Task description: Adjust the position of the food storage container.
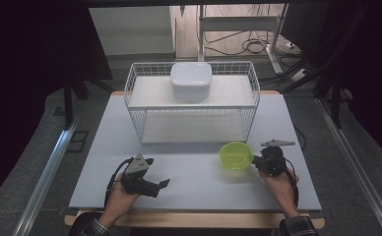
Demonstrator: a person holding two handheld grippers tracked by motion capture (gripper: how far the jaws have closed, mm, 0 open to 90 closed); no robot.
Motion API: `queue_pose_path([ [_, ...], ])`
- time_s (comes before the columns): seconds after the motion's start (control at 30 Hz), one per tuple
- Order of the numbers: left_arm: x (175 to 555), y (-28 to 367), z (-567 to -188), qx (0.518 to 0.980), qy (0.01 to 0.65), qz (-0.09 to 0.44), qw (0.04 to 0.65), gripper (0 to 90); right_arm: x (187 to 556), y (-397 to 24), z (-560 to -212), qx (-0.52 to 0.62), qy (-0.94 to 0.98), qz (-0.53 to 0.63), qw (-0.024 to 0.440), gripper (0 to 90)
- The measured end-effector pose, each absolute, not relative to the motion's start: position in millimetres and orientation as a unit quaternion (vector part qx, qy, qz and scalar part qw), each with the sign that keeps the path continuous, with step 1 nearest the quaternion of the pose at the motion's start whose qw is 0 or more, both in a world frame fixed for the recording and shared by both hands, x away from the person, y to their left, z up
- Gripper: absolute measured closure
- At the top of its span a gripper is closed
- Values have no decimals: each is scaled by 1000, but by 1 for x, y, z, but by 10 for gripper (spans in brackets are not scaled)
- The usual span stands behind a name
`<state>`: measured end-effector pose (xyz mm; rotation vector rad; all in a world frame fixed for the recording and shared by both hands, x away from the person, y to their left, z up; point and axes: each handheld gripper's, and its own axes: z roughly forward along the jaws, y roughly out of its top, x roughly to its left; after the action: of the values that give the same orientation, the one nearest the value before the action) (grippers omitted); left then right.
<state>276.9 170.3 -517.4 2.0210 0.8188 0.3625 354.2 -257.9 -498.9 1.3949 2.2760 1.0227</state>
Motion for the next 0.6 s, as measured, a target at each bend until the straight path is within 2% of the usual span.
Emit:
queue_pose_path([
  [0.6, 277, 169, -519, 821, 330, 147, 441, 37, 364, -197, -510, 430, 814, 380, 86, 893],
])
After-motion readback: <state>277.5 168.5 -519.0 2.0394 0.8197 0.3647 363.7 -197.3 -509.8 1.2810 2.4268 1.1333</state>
